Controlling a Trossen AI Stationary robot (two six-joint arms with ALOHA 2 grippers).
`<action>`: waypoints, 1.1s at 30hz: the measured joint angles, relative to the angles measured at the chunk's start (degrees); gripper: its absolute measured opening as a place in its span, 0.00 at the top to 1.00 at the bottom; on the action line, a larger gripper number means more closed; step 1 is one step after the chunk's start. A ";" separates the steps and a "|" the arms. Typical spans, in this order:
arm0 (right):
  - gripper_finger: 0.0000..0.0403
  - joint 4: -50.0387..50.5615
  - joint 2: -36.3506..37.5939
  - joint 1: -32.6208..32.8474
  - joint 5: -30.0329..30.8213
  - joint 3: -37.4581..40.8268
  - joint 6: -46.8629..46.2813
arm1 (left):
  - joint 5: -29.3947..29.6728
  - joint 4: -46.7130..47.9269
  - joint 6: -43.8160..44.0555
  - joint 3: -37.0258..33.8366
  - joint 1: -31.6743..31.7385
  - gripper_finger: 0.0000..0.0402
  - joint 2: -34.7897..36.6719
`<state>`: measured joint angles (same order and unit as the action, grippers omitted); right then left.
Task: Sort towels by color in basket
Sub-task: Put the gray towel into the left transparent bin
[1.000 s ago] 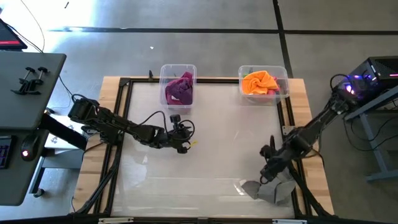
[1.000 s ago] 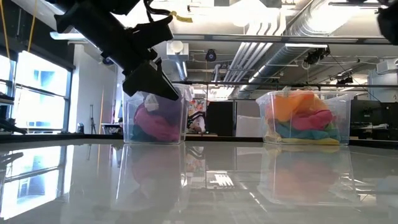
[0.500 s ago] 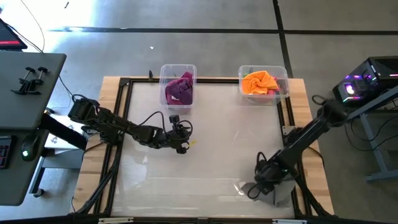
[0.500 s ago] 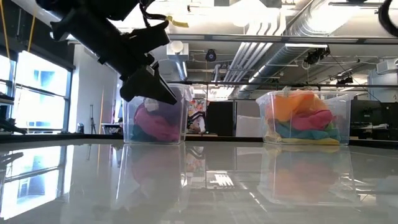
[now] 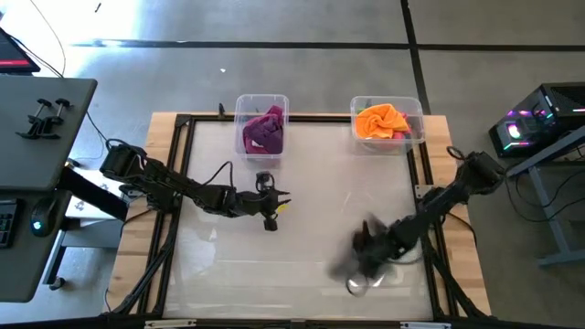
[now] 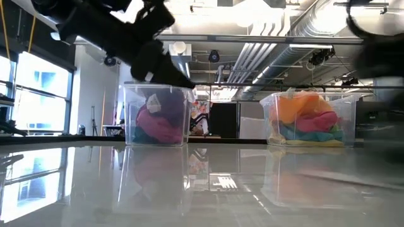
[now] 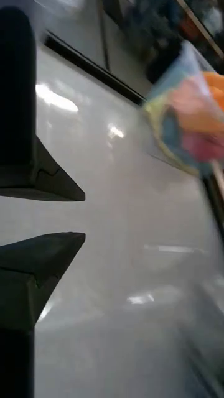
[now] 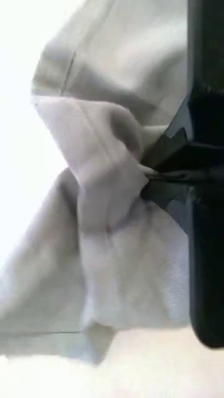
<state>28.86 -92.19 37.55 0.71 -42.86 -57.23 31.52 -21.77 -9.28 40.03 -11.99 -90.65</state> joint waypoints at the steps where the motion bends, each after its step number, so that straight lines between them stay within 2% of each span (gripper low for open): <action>1: 0.97 -0.08 0.69 -1.60 8.36 0.26 3.41 | -1.47 -1.43 -0.33 0.00 0.00 0.81 0.00; 3: 0.97 -1.06 2.18 -5.12 22.38 0.83 10.07 | -4.08 -3.98 -0.89 0.00 -0.02 0.81 0.00; 4: 0.96 -1.57 2.81 -7.03 26.94 1.09 13.40 | -5.19 -5.16 -1.15 0.00 -0.02 0.81 0.00; 6: 0.95 -7.38 4.60 -10.73 33.42 1.01 19.62 | -6.72 -6.76 -1.72 0.00 -0.02 0.81 0.00; 8: 0.96 -18.24 5.18 -14.42 35.65 3.13 27.48 | -7.65 -8.57 -2.29 0.00 -0.02 0.81 0.00; 9: 0.97 -25.43 5.02 -16.19 34.67 5.33 32.39 | -8.44 -9.41 -2.41 0.00 -0.02 0.81 0.00; 11: 0.99 -43.05 4.20 -20.27 27.09 11.00 40.56 | -10.26 -10.70 -3.18 0.00 0.02 0.80 0.00; 13: 0.98 -60.57 3.18 -24.45 19.67 16.04 43.96 | -12.60 -12.87 -4.30 0.00 0.03 0.81 -0.27; 15: 0.98 -73.00 1.50 -27.98 17.49 19.61 43.31 | -15.69 -15.99 -6.08 0.04 0.03 0.80 -0.92; 18: 0.99 -84.51 -0.97 -31.58 17.49 20.95 44.11 | -20.00 -21.79 -11.76 0.07 -0.02 0.80 -3.04; 23: 0.98 -86.53 -4.60 -34.51 7.29 18.13 45.21 | -21.06 -31.08 -19.32 0.07 0.35 0.74 -8.54; 27: 0.98 -85.95 -7.46 -35.48 -1.81 15.22 45.82 | -21.87 -38.54 -19.82 1.00 1.65 0.65 -13.25; 33: 0.99 -85.69 -9.29 -35.29 -2.69 13.73 45.56 | -17.86 -35.92 -21.87 2.54 2.85 0.48 -17.05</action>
<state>-56.83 -101.48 2.26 -1.98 -29.13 -11.67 13.66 -57.69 -31.15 42.57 -9.14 -107.70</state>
